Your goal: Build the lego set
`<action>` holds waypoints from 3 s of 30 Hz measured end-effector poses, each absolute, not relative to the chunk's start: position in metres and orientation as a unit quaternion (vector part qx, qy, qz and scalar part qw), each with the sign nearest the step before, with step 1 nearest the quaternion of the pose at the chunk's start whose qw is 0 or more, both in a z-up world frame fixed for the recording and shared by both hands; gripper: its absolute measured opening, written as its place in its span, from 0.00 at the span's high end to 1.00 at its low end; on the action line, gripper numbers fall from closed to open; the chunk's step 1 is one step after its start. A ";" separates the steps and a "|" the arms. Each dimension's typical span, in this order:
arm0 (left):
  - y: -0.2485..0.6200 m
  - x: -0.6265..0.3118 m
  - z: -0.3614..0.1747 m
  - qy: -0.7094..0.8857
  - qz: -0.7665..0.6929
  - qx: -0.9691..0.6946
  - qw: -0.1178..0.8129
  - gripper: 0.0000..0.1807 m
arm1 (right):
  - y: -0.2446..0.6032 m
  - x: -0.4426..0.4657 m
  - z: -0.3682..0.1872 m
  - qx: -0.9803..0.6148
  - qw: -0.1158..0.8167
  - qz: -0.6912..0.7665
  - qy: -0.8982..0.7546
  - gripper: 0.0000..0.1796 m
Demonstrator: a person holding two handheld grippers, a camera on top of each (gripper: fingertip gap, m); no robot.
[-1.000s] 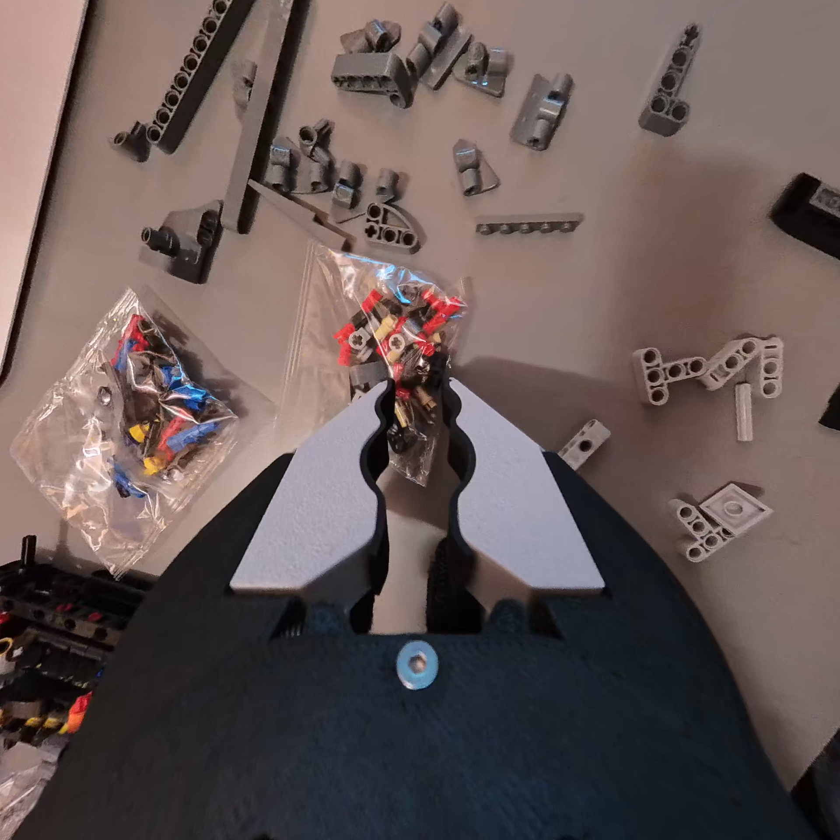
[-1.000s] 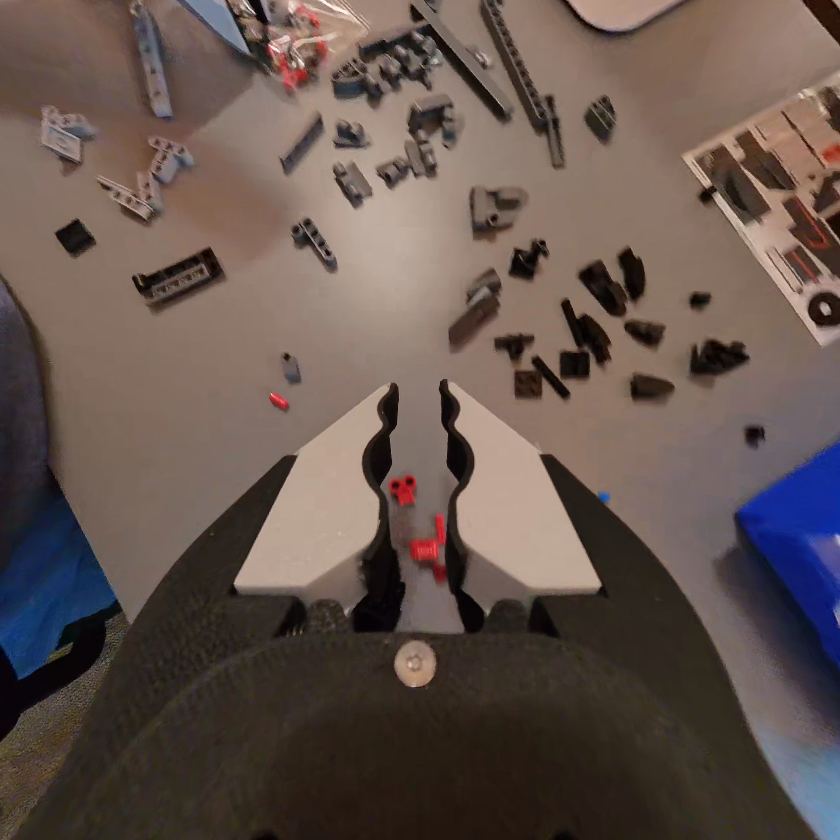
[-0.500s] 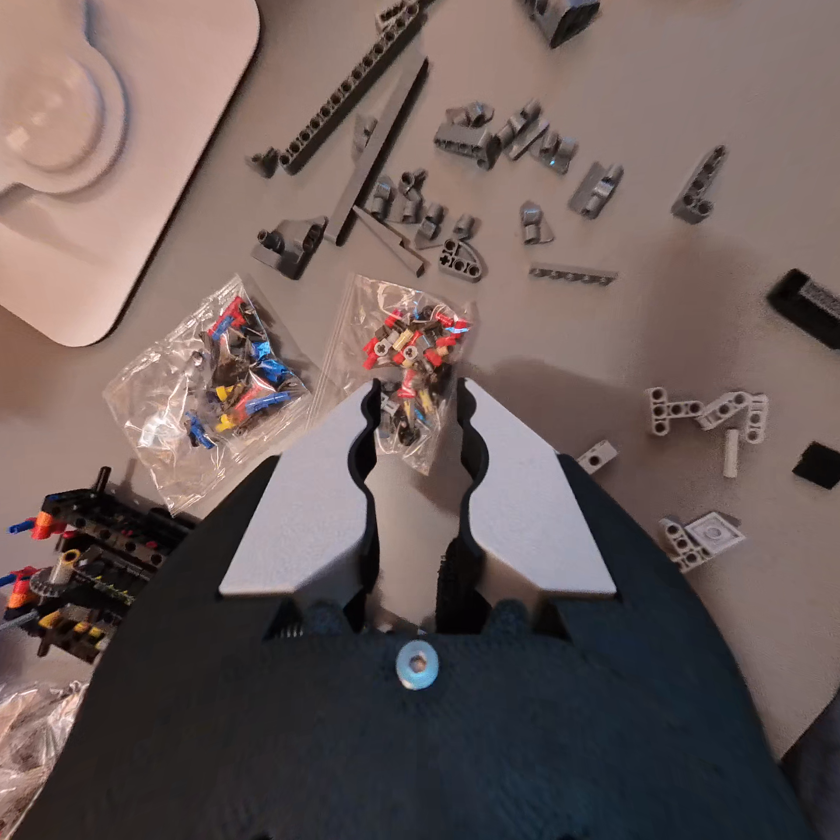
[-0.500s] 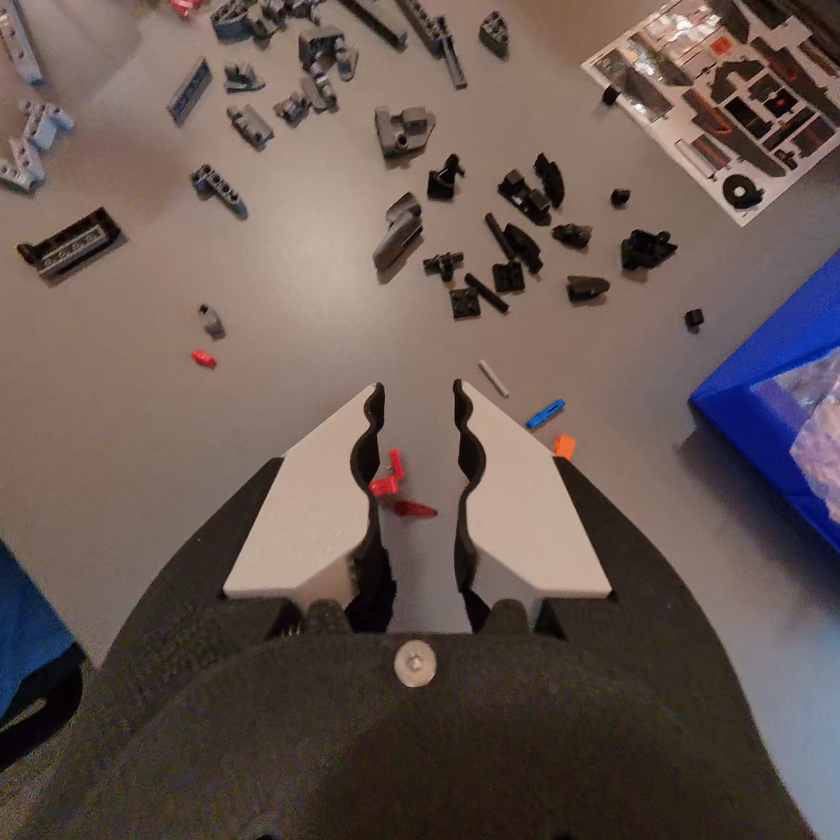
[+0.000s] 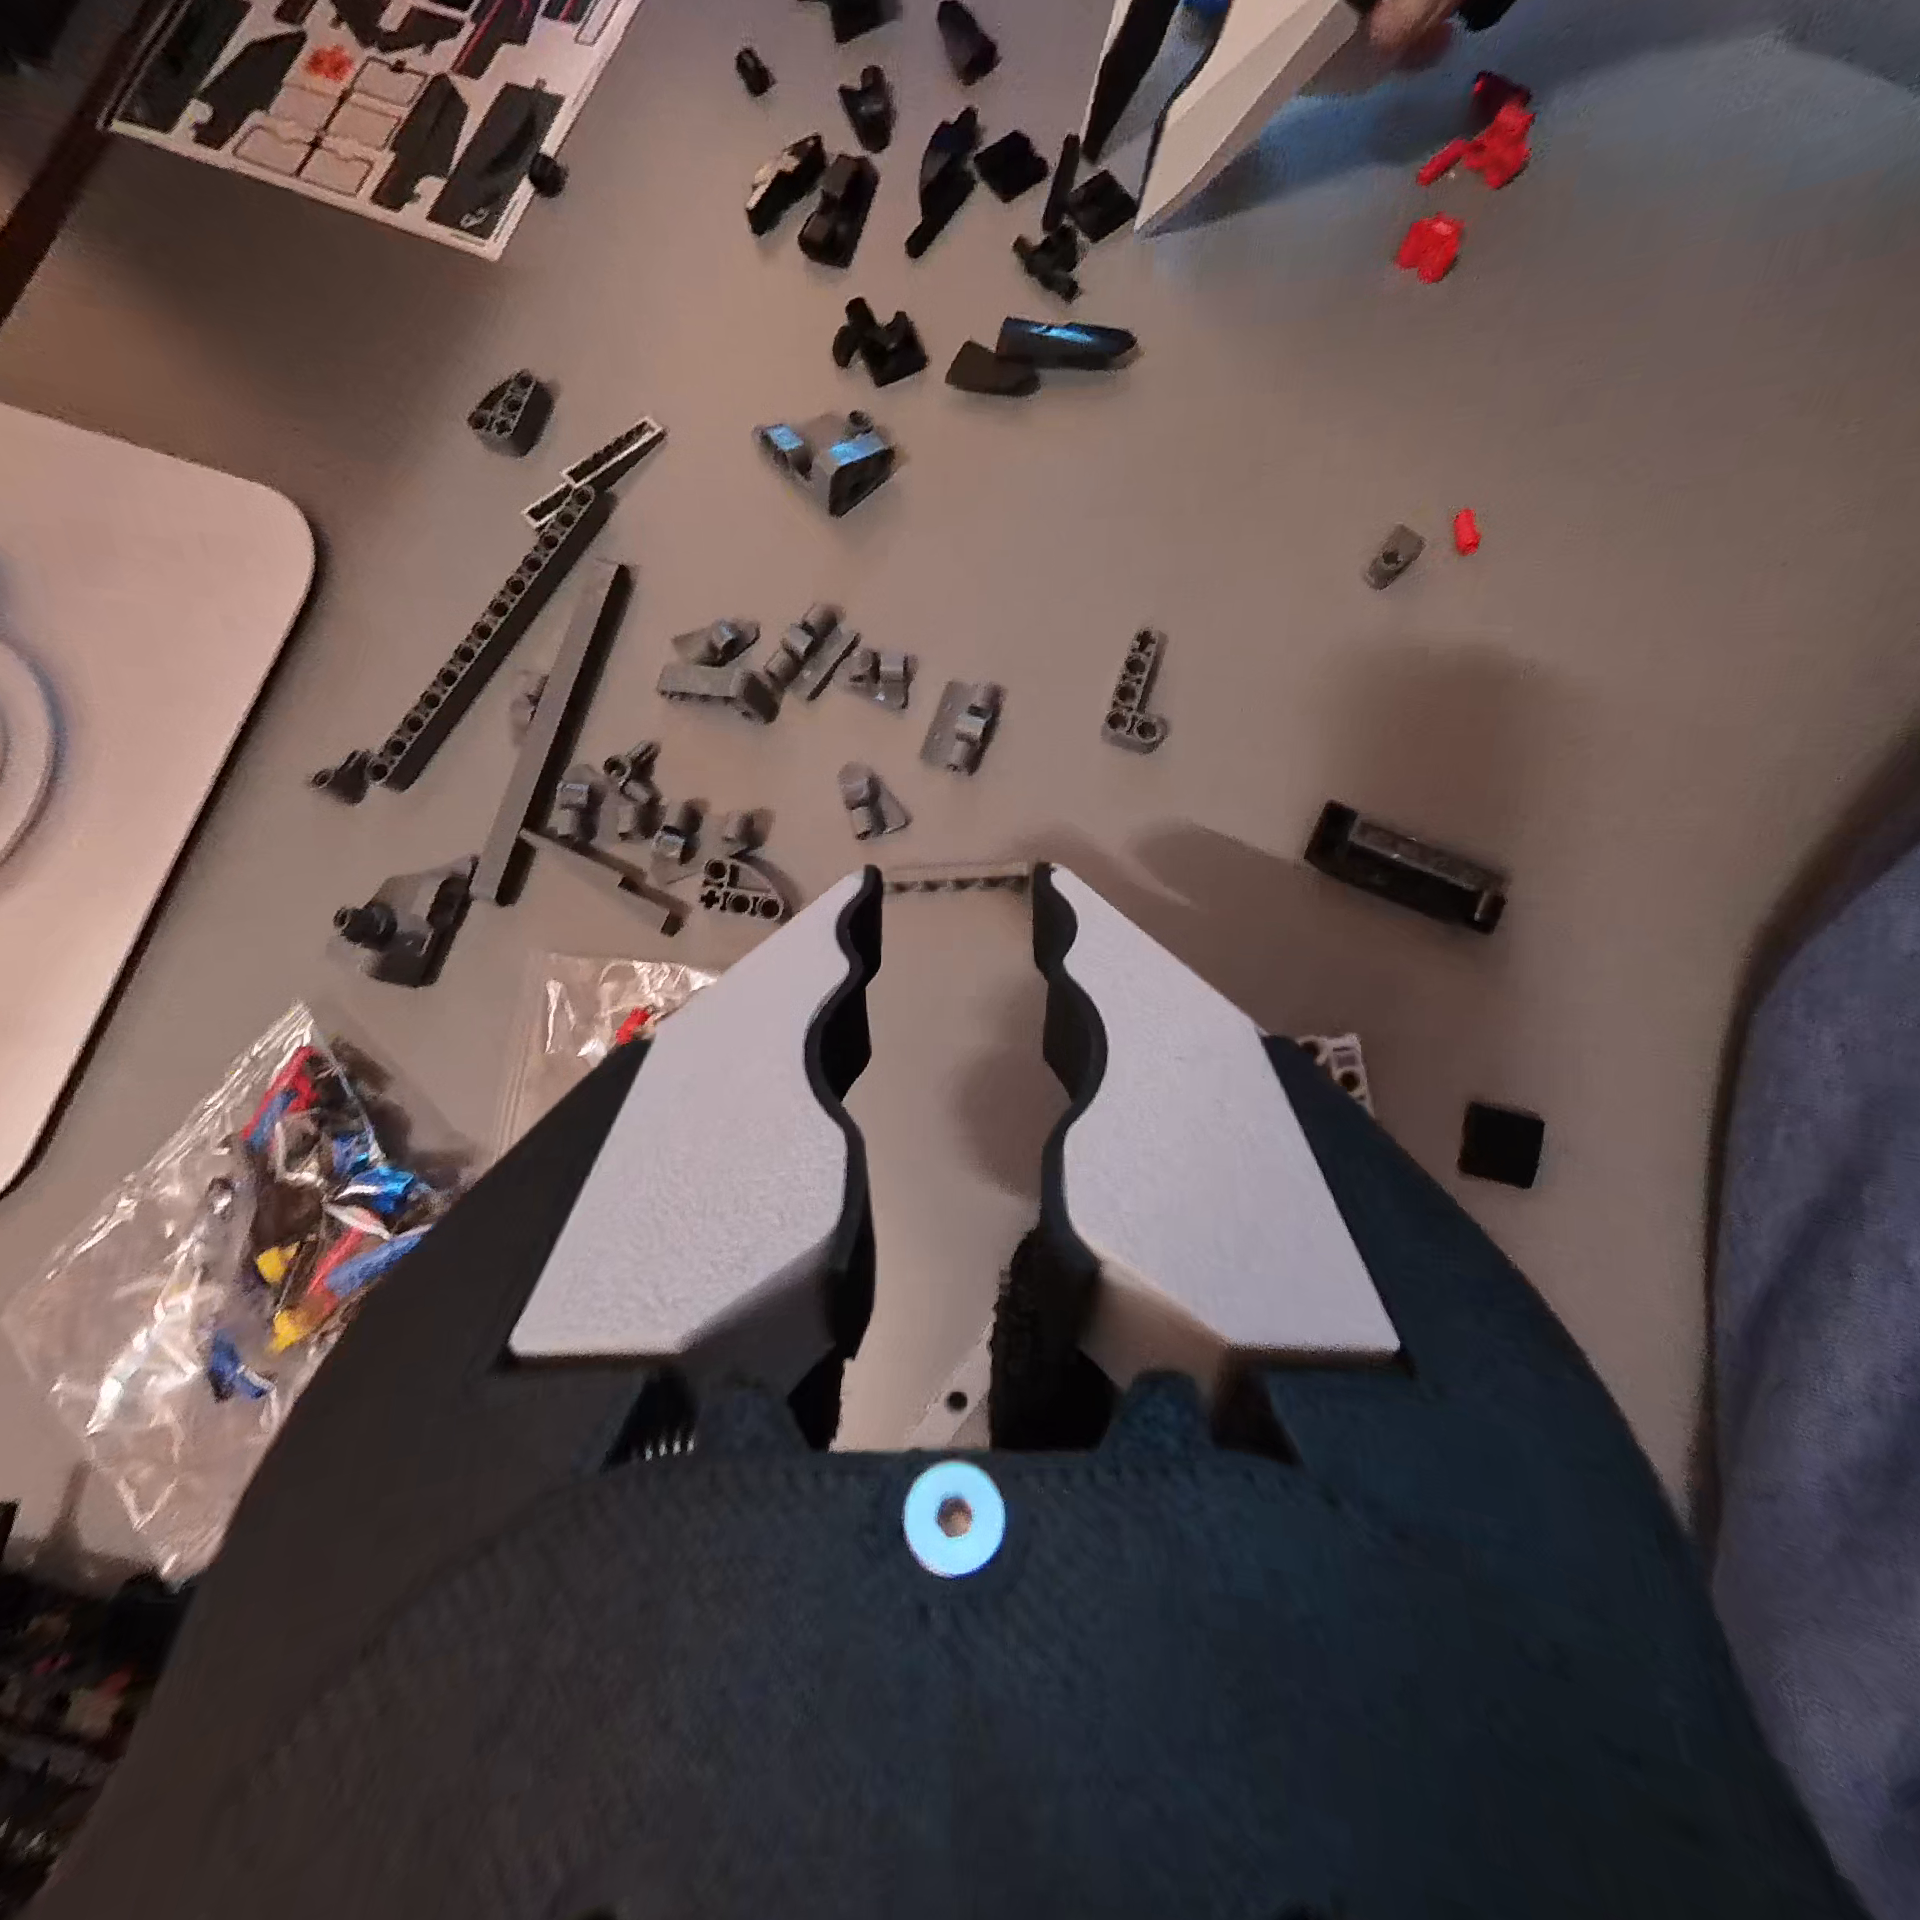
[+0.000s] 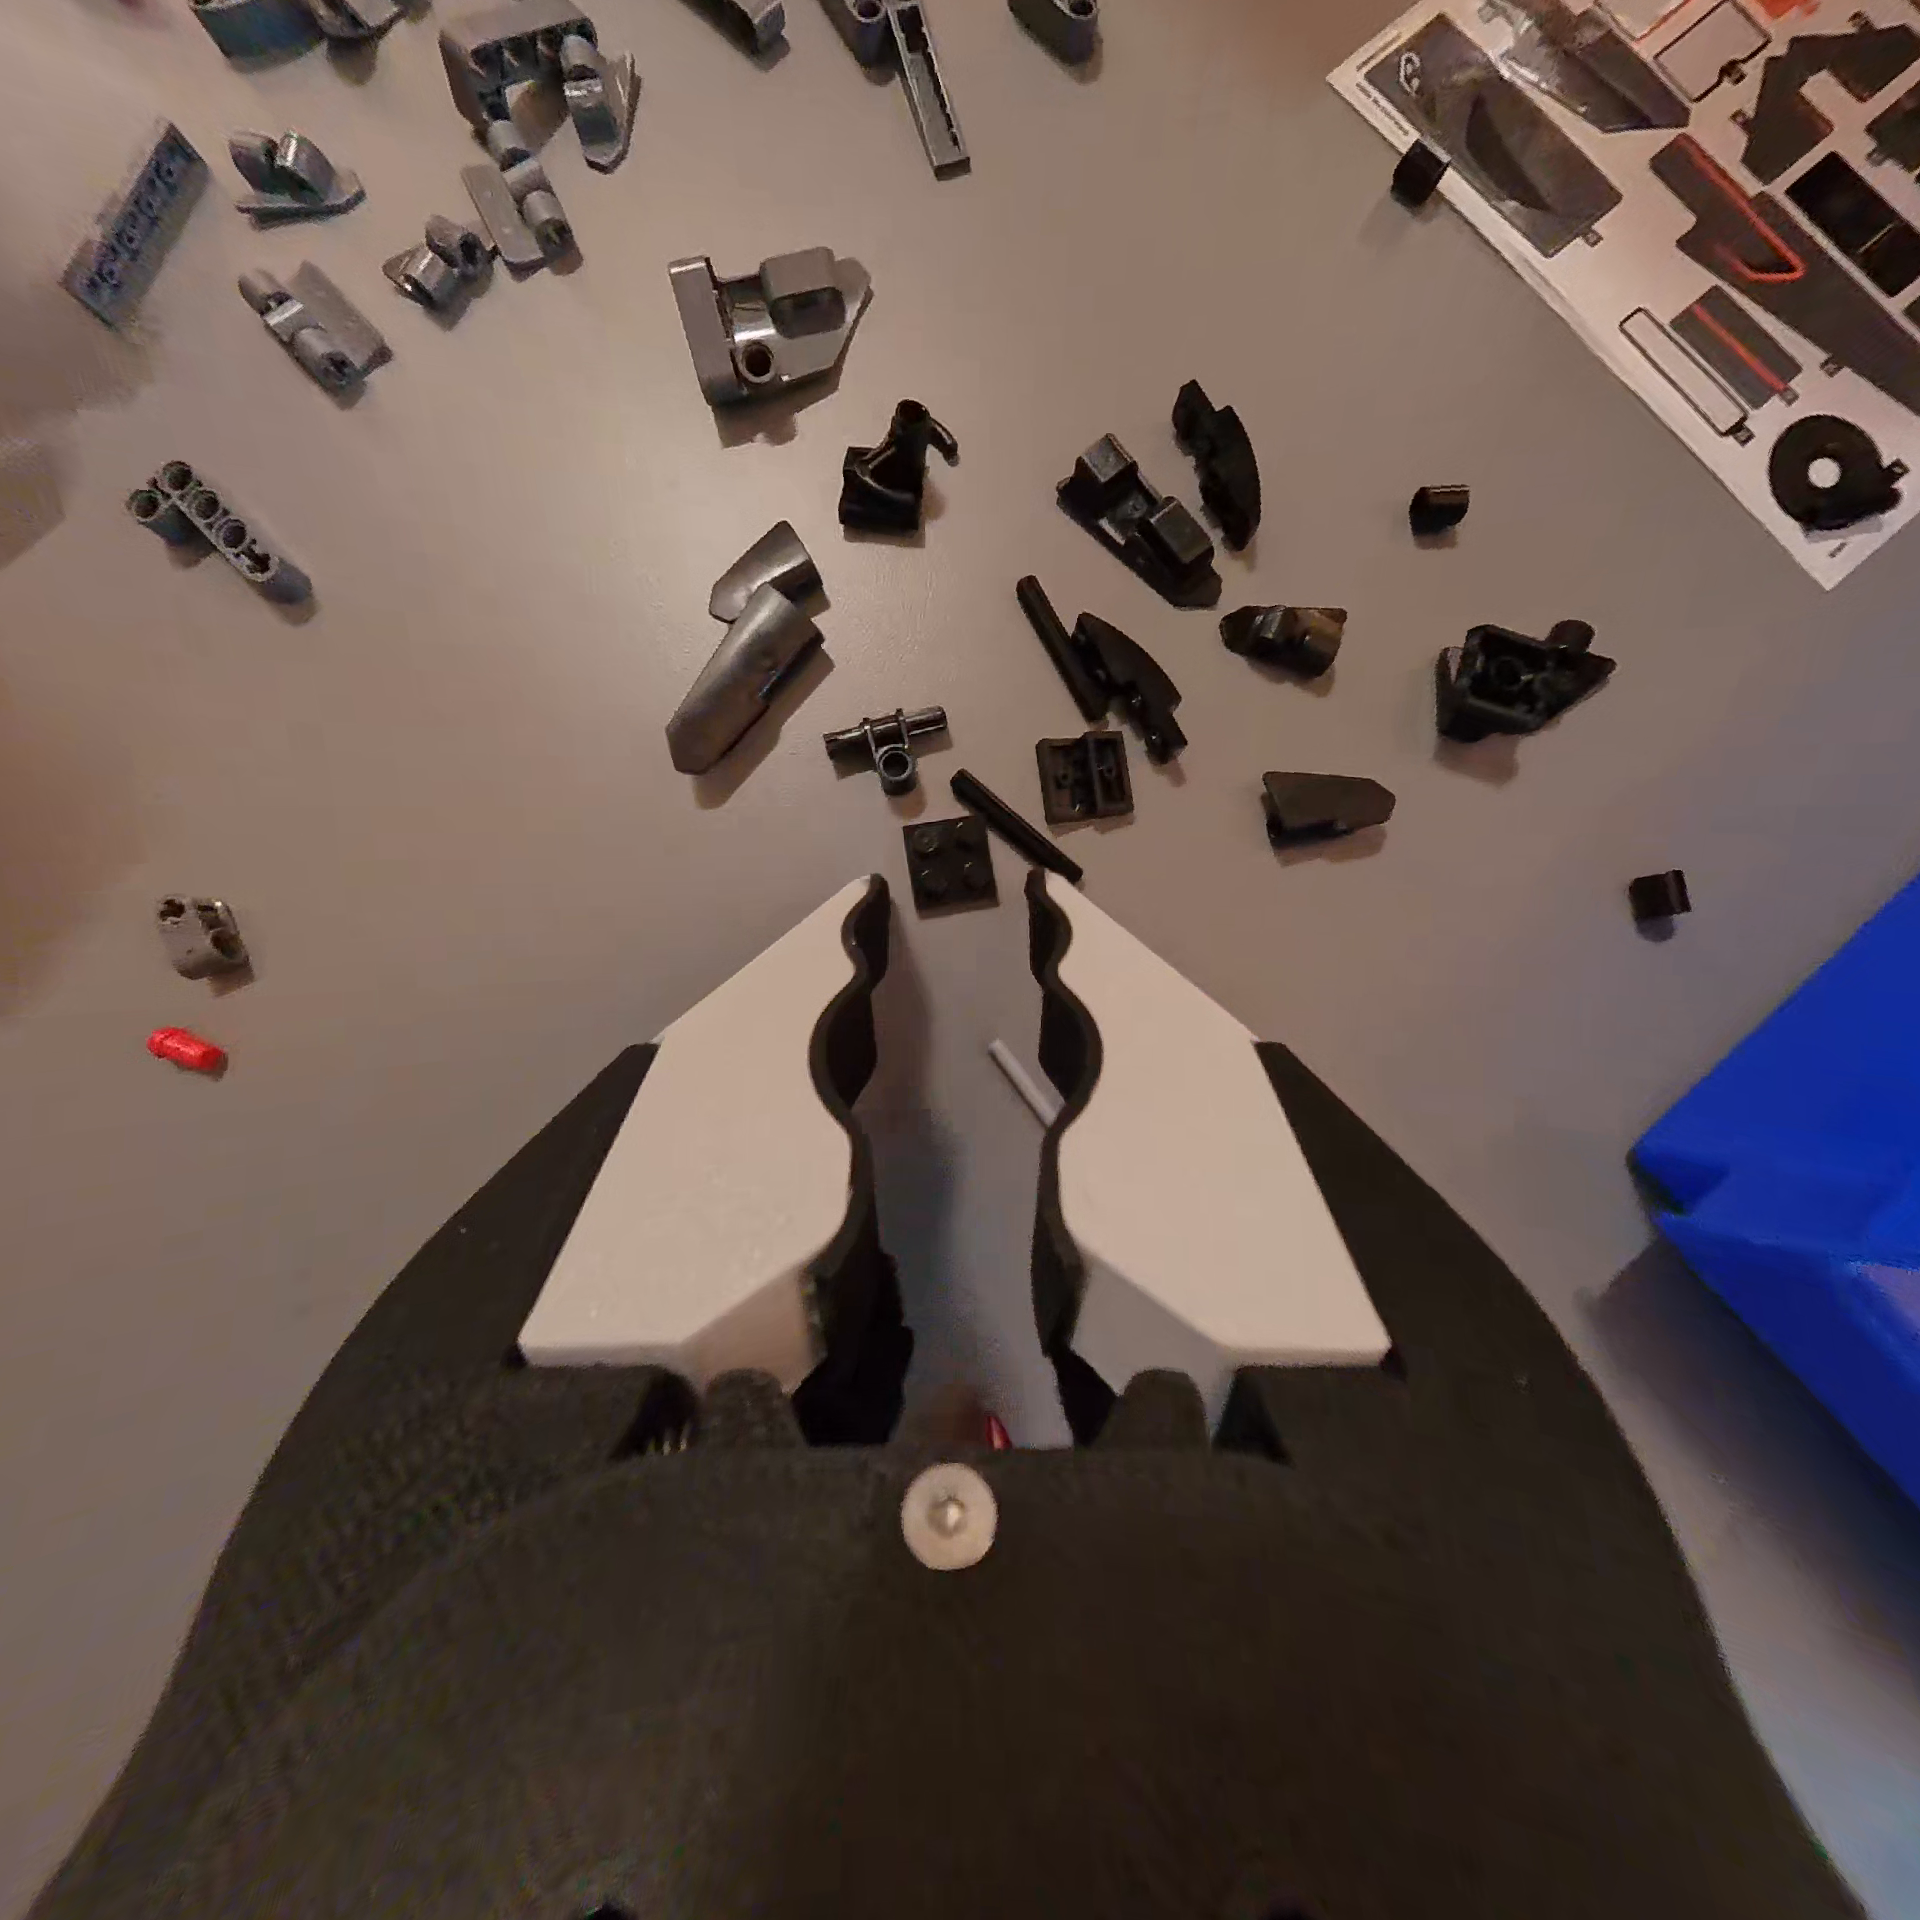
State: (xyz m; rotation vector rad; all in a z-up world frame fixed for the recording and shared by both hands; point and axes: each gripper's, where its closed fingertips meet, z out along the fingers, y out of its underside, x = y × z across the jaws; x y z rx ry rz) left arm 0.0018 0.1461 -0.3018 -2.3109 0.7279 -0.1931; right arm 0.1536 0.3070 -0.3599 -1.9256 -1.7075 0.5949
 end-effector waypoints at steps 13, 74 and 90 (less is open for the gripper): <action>0.153 0.023 -0.304 0.293 -0.110 -0.876 0.368 0.85 | 0.283 0.146 -0.348 -0.680 0.240 0.259 -0.643 0.93; 0.139 0.011 -0.306 0.289 -0.122 -0.863 0.397 0.89 | 0.277 0.124 -0.318 -0.704 0.278 0.269 -0.596 0.98; 0.142 0.022 -0.312 0.301 -0.117 -0.865 0.385 0.89 | 0.247 0.144 -0.354 -0.705 0.261 0.248 -0.611 0.92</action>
